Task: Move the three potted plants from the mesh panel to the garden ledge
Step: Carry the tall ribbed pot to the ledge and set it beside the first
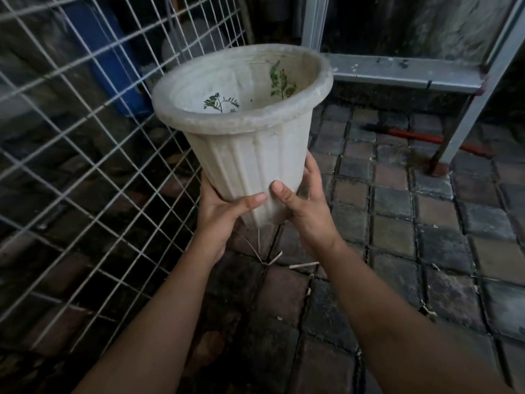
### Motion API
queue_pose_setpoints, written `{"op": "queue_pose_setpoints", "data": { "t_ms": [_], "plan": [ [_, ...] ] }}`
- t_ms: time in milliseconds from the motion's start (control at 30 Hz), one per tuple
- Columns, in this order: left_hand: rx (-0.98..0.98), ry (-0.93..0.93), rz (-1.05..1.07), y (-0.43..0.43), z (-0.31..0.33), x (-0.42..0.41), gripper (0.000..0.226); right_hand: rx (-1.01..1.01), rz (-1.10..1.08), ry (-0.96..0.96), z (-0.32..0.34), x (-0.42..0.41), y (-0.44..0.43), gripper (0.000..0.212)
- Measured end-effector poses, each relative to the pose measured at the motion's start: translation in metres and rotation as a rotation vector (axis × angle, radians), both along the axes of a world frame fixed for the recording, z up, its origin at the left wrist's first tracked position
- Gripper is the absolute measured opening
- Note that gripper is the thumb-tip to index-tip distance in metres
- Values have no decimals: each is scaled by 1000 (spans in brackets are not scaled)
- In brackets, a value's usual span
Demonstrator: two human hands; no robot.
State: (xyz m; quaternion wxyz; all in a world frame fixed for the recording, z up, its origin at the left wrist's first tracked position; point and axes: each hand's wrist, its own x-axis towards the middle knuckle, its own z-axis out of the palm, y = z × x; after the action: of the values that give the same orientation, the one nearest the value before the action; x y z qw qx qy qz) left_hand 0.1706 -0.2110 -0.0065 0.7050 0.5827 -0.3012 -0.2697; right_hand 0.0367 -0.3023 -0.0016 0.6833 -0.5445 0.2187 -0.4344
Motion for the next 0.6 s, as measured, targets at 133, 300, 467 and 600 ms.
{"op": "queue_pose_setpoints", "data": {
  "t_ms": [133, 300, 467, 600],
  "plan": [
    [-39, 6, -12, -2, 16, 9, 113, 5, -12, -62, 22, 7, 3, 82],
    [-108, -64, -20, -7, 43, 15, 126, -6, -55, -79, 42, 10, 9, 90],
    [-201, -137, -5, -11, 69, 1, 111, -28, -128, -69, 64, 16, 13, 103],
    [-233, -292, 76, 4, 122, 11, 114, -68, 16, -71, 103, 24, 14, 108]
  ]
}}
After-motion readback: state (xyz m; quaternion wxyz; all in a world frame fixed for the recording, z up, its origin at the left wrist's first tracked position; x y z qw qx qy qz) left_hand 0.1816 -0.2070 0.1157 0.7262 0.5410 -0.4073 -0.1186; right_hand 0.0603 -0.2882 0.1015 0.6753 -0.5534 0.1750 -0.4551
